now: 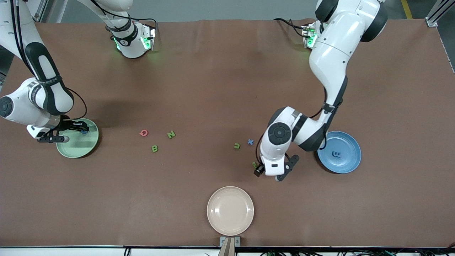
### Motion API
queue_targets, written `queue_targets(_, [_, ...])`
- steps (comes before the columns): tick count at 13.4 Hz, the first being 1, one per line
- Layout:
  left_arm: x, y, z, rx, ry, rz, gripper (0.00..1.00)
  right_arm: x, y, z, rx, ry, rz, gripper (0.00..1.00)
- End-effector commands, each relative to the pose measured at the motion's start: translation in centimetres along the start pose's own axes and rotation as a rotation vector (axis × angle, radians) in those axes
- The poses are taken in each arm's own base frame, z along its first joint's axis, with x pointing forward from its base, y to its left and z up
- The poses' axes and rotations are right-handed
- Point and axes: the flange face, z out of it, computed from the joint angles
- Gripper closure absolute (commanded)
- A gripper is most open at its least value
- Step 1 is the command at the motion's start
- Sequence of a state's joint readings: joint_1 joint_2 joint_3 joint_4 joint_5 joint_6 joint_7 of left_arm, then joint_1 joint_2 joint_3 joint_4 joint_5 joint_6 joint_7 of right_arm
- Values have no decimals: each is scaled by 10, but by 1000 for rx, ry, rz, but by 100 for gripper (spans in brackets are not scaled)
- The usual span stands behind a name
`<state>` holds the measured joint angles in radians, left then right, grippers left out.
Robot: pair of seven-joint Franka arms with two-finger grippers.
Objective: Sort upper and lower case letters into plates
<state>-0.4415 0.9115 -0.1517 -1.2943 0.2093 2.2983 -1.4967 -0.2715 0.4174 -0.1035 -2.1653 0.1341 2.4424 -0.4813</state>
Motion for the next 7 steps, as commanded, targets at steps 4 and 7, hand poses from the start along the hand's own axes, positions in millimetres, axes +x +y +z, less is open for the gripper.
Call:
queue_targets(4, [-23,8,17,-36,-3,13,40,22,-82,-84,-13,66,-91,0])
queue_targets(7, [-23,5,25,-25,-4,18,73,28,-145,-79,-4,13,-60,0])
